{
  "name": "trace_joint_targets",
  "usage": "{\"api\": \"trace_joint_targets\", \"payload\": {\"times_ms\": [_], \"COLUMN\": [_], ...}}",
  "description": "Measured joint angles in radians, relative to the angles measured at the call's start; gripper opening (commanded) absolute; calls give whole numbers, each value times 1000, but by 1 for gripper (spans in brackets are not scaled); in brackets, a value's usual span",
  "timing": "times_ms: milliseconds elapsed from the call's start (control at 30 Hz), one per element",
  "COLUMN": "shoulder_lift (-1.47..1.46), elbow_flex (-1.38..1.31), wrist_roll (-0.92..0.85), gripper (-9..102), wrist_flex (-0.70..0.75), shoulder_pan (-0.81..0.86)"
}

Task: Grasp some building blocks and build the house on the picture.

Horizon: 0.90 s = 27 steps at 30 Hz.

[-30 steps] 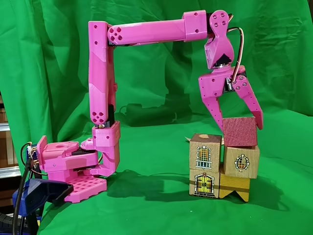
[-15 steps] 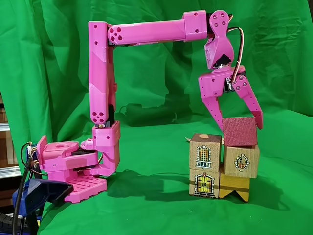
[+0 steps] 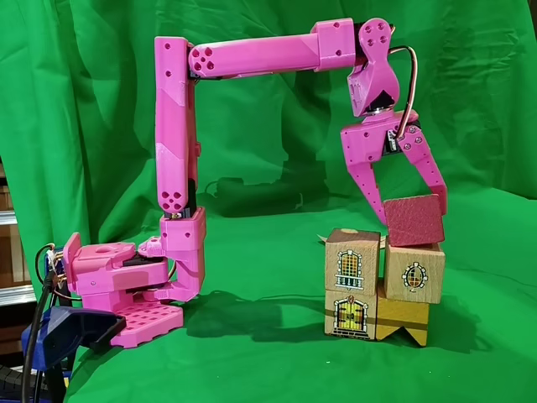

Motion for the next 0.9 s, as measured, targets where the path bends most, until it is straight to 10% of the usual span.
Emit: {"api": "trace_joint_targets", "payload": {"times_ms": [900], "shoulder_lift": [51], "elbow_flex": [0], "wrist_roll": [-63], "gripper": [19], "wrist_flex": [6], "shoulder_pan": [-5]}}
